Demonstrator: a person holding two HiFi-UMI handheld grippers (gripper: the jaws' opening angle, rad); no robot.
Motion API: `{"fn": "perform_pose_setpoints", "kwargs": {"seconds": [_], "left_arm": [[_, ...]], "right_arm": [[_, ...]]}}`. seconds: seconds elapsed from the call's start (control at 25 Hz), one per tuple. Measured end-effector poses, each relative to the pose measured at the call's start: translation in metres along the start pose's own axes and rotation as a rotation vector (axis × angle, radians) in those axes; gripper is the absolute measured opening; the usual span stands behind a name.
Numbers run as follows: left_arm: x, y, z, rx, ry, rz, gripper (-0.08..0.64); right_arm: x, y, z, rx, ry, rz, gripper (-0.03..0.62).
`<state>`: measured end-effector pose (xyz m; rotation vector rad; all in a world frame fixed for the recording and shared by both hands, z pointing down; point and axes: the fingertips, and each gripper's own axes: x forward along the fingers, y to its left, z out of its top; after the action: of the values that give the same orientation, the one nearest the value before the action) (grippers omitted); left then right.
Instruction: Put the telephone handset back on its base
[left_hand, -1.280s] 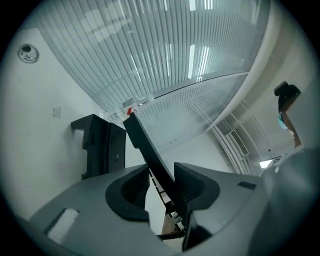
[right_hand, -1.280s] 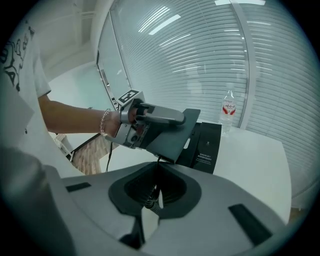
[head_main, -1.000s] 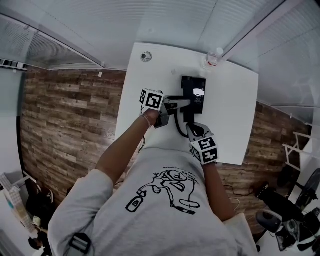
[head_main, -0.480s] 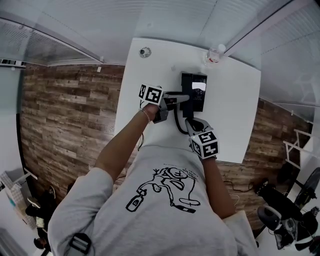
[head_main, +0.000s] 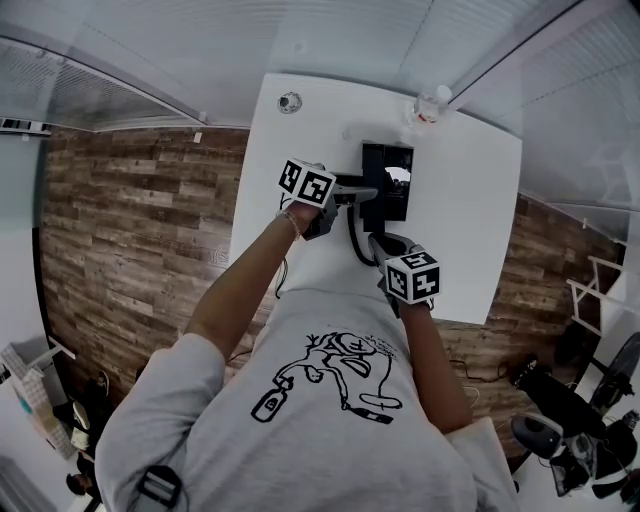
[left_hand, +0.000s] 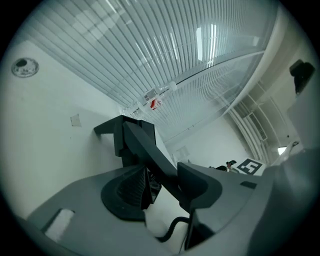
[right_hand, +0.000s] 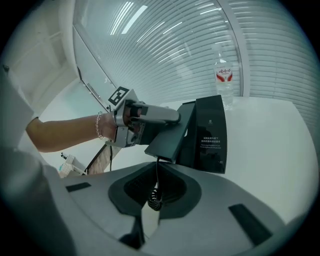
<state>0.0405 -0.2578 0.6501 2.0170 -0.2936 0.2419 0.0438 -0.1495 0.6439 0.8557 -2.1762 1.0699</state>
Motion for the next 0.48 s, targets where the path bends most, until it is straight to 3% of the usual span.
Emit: {"fn": "perform_pose_setpoints", "kwargs": {"seconds": [0.28,0.48], "left_arm": [[-0.003,0.008,-0.001,0.134,0.075,0.226,0.213],[-0.004,0.016,0.001,0.201,0.098,0.342,0.227]], "right_arm": [[0.010,-0.005,-0.010,0.075,0.044,0.017,0.008],[0.023,-0.012,-0.014,0.132,0.070,0.030,0.008]]}}
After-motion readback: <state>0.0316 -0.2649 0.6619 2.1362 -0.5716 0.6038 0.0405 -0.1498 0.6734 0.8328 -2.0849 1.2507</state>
